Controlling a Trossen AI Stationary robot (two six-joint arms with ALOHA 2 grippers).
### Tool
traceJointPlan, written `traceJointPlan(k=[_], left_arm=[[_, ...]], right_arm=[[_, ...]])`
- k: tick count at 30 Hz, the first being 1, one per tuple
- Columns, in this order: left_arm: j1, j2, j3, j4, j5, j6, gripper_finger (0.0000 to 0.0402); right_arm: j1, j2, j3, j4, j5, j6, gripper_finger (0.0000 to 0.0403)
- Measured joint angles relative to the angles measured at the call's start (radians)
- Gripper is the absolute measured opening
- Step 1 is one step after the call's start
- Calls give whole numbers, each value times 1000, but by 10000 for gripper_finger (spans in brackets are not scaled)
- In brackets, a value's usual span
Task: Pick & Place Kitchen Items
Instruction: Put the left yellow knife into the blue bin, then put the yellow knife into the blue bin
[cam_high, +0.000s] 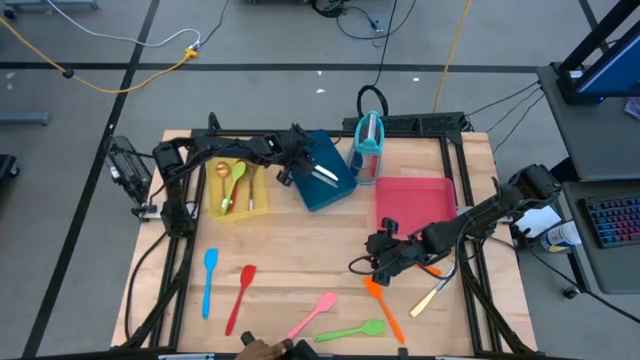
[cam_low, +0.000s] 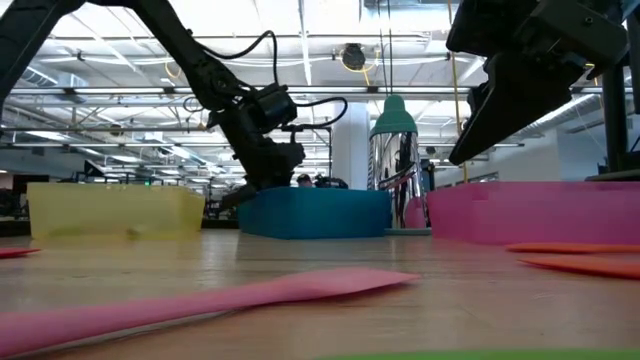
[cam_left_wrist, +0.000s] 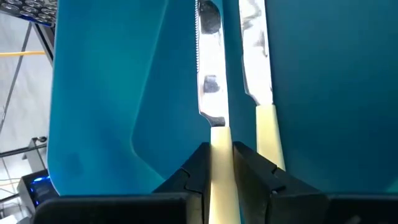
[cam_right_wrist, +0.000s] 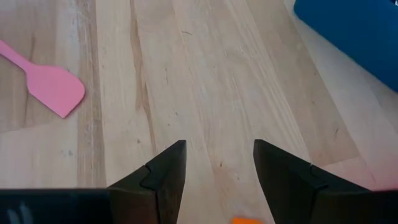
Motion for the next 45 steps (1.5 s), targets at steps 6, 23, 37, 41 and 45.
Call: traceJointPlan(k=[6, 23, 37, 41, 45], left_arm=[[0, 1, 0, 1, -3, -8, 63], [-2, -14, -6, 61, -9, -45, 94], [-90, -304, -2, 102, 2, -337, 93], [-130, -358, -2, 99, 1, -356, 93], [-169, -388, -2, 98, 1, -382, 93]], right_arm=[[0, 0, 0, 1, 1, -1, 180], [1, -21, 0, -14, -190, -39, 180], [126, -196, 1, -243, -288, -474, 180], [168, -201, 1, -336, -353, -446, 180], [214, -201, 1, -400, -414, -394, 180]])
